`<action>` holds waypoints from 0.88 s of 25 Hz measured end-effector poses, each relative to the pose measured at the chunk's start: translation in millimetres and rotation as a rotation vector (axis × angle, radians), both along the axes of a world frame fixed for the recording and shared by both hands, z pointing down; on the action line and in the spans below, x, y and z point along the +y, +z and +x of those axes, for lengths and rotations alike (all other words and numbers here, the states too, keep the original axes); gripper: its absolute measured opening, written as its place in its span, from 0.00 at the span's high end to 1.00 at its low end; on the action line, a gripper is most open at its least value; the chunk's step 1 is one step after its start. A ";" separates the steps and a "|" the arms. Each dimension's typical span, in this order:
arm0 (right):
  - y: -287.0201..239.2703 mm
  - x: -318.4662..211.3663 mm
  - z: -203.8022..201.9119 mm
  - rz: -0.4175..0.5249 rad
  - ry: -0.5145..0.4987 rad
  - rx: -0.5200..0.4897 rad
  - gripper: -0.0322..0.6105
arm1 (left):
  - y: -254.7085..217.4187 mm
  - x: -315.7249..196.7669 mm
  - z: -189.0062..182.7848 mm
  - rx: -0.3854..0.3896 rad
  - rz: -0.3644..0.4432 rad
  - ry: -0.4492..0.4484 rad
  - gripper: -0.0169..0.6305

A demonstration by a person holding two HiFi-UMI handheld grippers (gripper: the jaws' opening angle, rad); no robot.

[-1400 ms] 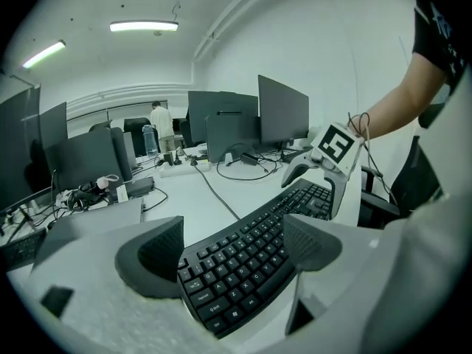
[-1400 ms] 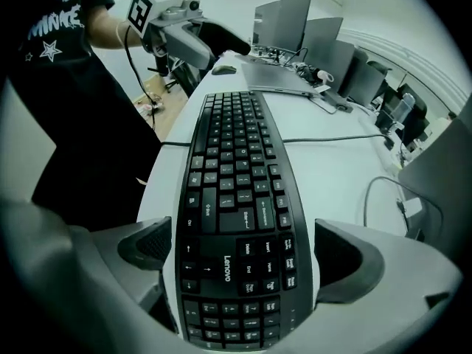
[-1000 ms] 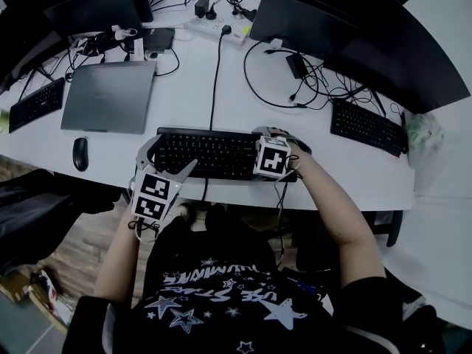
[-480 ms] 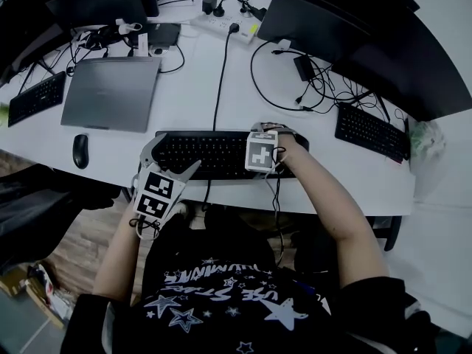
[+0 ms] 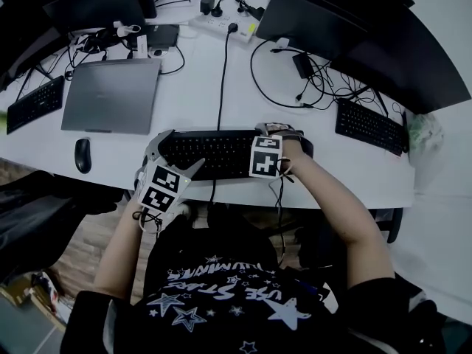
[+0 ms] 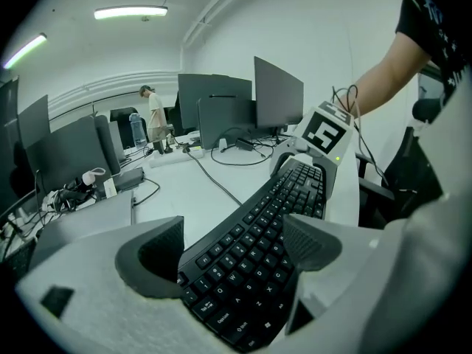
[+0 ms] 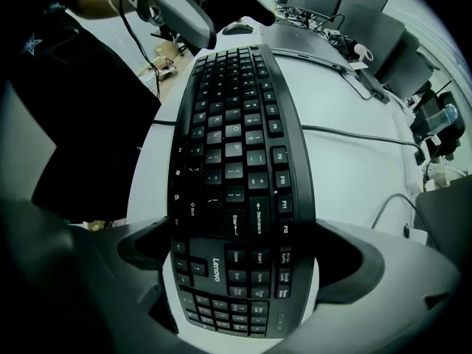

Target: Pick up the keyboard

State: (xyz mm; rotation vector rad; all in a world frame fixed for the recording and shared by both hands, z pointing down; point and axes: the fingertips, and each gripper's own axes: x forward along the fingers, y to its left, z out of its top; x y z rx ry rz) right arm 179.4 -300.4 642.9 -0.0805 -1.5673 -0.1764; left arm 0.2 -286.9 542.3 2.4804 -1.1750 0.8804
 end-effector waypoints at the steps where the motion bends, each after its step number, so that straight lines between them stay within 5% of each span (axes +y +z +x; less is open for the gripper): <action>1: -4.7 2.4 0.0 0.022 0.010 0.007 0.05 | 0.2 -0.3 0.3 -0.012 0.003 0.018 0.33; 15: -39.5 34.7 2.3 0.182 0.138 -0.024 0.05 | 5.1 -11.5 18.5 -0.154 0.030 0.278 0.33; 22: -42.4 36.7 2.9 0.228 0.141 -0.025 0.05 | 15.0 -11.1 44.2 -0.248 -0.089 0.548 0.34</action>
